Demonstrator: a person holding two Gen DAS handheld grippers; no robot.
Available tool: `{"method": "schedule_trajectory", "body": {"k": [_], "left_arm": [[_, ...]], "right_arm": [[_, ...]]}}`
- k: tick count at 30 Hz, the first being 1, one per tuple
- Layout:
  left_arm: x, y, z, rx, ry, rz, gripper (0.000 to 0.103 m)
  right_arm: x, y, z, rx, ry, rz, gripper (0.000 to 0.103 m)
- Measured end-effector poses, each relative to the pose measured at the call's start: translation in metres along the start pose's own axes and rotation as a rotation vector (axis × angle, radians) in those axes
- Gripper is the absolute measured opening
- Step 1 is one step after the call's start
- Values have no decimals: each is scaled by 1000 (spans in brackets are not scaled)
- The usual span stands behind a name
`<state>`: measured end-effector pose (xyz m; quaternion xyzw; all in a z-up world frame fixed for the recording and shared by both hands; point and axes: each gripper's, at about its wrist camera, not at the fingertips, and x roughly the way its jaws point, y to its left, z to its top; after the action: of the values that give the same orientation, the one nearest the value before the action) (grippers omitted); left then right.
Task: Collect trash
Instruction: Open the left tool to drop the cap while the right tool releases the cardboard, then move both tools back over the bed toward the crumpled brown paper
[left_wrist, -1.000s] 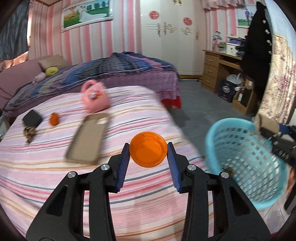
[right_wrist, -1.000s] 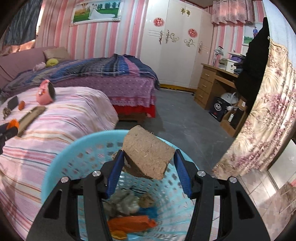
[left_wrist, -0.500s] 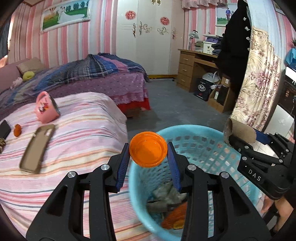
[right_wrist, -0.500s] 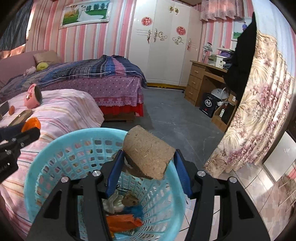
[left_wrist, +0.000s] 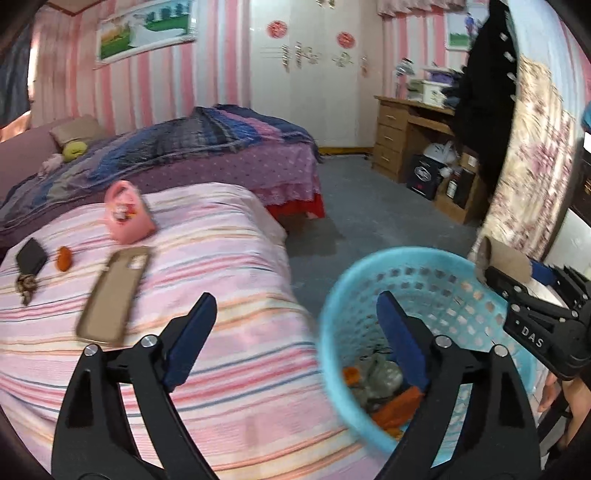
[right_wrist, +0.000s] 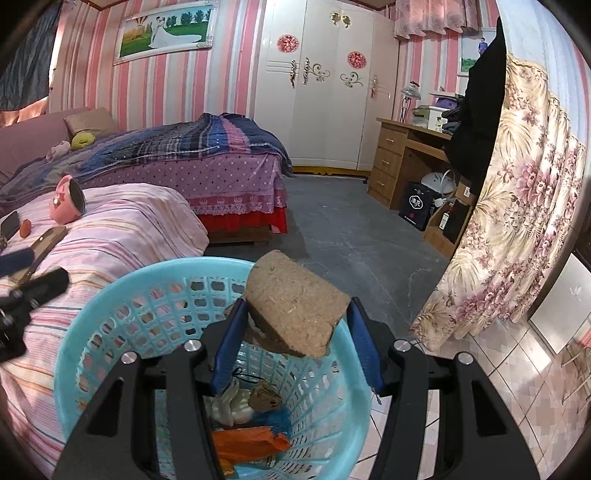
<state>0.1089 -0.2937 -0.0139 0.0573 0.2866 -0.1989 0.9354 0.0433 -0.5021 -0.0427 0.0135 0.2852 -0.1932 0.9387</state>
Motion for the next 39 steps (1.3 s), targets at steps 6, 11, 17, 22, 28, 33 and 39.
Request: {"method": "schedule_trajectory", "body": {"k": [6,11,17,22,28,33,39], "left_arm": [[-21,37,6,-44,-44,63,93],[-36,71,8,-91,-59,96,94],[-52,104,9,-105,-81,139,94],[-63,133,10,-136,-100,169,97],[-70,170,18,-151,-109,214,97],[-74,202,22,-178,-117,251,97],[-73,247,26,-185,-106,301,97]], "right_arm": [[-2,18,5,-8,6,22,57],[-4,42,9,-24,18,33,67],[-5,63,14,-36,17,17,87],[-7,80,20,-18,7,8,94],[-8,103,26,-37,-6,7,96],[-8,129,32,-58,-1,56,96],[-10,159,39,-65,-6,107,96]]}}
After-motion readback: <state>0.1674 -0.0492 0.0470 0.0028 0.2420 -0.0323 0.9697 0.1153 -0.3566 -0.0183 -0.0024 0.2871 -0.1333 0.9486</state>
